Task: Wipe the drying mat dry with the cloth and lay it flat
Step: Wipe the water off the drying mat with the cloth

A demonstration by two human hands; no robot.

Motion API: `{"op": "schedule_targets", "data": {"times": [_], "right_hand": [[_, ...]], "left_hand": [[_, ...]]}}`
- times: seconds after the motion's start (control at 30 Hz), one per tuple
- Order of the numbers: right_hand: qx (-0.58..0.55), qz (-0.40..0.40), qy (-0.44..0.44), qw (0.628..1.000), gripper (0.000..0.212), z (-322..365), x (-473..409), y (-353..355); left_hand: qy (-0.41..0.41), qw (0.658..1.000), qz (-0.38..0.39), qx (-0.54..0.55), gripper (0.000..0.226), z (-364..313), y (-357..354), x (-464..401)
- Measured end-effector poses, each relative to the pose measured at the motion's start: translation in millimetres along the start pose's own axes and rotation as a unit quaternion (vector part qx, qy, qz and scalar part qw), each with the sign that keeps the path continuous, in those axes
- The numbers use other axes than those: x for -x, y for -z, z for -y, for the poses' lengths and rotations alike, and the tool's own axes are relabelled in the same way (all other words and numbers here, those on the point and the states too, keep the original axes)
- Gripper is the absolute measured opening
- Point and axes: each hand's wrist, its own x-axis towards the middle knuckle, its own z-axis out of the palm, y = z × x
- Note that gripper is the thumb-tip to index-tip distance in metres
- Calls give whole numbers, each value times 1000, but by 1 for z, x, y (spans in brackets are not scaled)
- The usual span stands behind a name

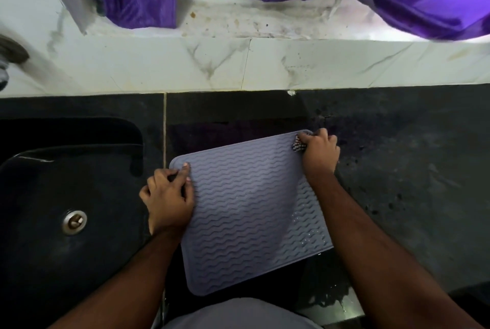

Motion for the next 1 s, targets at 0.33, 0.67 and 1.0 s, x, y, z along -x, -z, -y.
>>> {"op": "schedule_targets", "data": {"times": [0.33, 0.67, 1.0], "right_hand": [[-73, 36, 194, 978, 58, 38, 64, -20], [-15, -9, 7, 1000, 54, 2, 3, 4], [15, 0, 20, 1000, 59, 2, -5, -15]], "left_hand": [[5, 1000, 11, 13, 46, -1, 2, -2], [2, 1000, 4, 5, 47, 0, -1, -2], [-1, 1000, 4, 0, 47, 1, -1, -2]]}}
